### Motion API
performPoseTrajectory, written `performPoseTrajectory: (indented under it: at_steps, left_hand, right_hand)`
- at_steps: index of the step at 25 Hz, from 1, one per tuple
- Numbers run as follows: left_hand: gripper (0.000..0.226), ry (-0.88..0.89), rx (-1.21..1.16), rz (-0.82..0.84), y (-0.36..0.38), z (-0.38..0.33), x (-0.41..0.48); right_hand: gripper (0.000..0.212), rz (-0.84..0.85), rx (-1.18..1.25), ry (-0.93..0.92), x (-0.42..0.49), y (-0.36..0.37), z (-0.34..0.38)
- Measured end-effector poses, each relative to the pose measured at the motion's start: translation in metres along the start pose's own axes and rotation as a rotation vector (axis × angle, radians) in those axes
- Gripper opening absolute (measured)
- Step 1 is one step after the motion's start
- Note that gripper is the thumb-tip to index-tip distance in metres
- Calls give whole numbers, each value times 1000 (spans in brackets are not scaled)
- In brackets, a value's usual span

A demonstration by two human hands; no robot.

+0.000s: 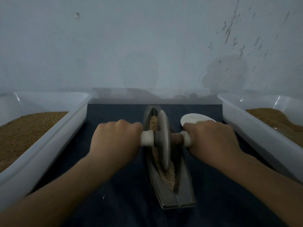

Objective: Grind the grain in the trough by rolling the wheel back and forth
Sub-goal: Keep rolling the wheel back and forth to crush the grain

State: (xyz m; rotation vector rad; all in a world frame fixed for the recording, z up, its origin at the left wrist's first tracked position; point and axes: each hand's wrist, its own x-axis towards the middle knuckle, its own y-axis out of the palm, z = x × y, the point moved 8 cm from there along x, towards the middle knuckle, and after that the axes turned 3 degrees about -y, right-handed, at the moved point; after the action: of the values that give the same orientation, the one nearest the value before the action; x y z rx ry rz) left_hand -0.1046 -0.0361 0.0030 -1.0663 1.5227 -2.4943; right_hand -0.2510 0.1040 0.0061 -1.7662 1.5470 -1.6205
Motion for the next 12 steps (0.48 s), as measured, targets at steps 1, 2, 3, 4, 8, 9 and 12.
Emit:
performPoseTrajectory:
  at_steps: [1,2,3,4,8,9,12]
  left_hand:
    - [28,-26,8,14,5,-1,15]
    - [14,-55,16,41,8,-1,33]
    - [7,-75,29,90,9,0,47]
    - [9,-73,34,129,10,0,56]
    - [20,-42,-27,32,-3,-1,18]
    - [34,-2,-38,-17,-11,-4,-2]
    - [53,68,-57,-96,-20,0,-15]
  right_hand:
    - [30,49,40,57,14,12,-2]
    - [22,122,96,125,27,23,-5]
    - [14,193,138,165,38,30,-7]
    - [9,243,170,185,44,36,-9]
    - [28,118,94,54,13,15,-5]
    - [34,40,45,-2,0,2,1]
    - [36,-69,21,-50,-18,-14,0]
